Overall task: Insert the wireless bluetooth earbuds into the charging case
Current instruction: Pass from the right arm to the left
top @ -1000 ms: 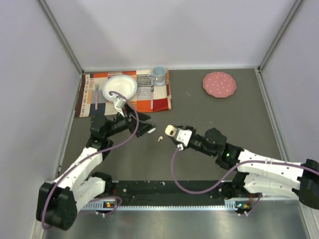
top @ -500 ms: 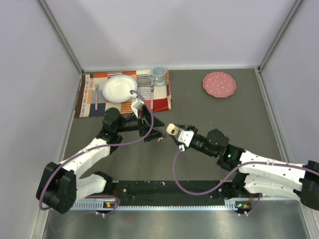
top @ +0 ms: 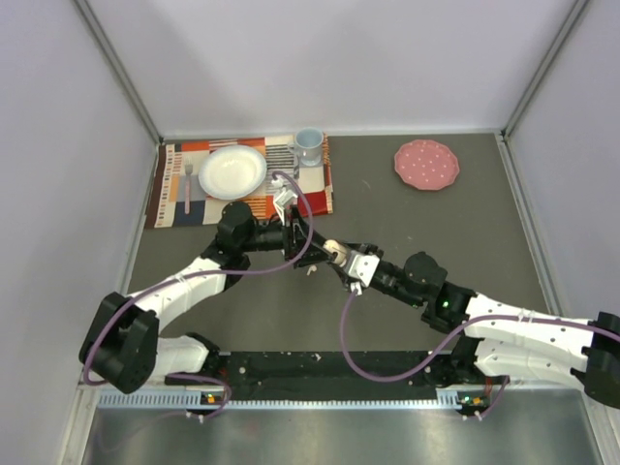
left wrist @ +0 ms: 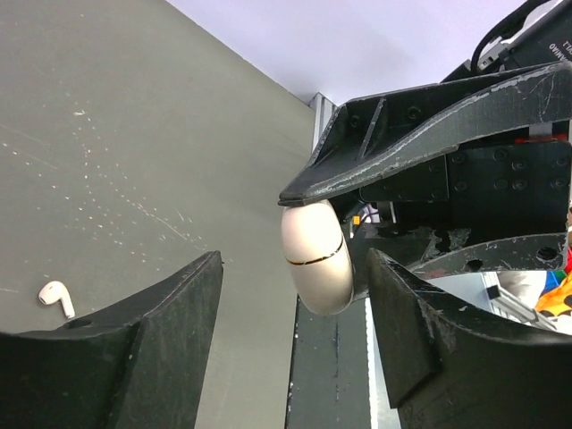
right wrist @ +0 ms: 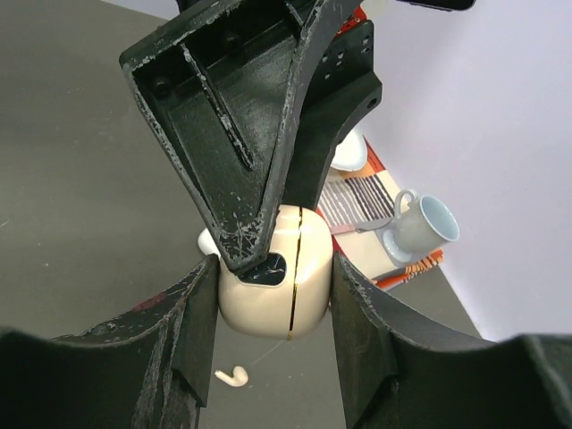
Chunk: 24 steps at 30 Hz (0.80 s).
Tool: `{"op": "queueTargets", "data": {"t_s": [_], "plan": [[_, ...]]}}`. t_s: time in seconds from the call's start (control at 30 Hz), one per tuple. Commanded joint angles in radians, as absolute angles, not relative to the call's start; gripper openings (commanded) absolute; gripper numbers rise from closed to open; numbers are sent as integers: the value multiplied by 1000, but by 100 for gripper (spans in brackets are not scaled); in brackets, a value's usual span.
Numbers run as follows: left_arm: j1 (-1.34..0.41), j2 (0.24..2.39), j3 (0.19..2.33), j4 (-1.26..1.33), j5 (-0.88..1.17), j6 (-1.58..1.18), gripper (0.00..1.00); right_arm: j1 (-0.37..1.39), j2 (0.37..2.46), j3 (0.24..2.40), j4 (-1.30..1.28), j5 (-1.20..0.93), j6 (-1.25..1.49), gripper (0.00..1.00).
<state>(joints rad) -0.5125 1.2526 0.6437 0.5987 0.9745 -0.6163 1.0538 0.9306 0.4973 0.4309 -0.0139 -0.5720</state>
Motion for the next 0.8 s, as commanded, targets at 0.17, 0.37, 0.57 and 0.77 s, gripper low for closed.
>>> {"op": "queueTargets", "data": {"t_s": [0.17,0.37,0.57,0.77], "plan": [[-529,1270,695,620,974,-601,60,1071,925,497,498,-26,-552,0],[-534,1298,709,607,986,-598,47,1071,927,494,503,-26,-546,0],[-538,1299,718,586,991,-581,27,1071,928,491,511,-18,-548,0],[-540,1290,721,558,985,-555,4,1071,936,489,526,-3,-526,9]]}}
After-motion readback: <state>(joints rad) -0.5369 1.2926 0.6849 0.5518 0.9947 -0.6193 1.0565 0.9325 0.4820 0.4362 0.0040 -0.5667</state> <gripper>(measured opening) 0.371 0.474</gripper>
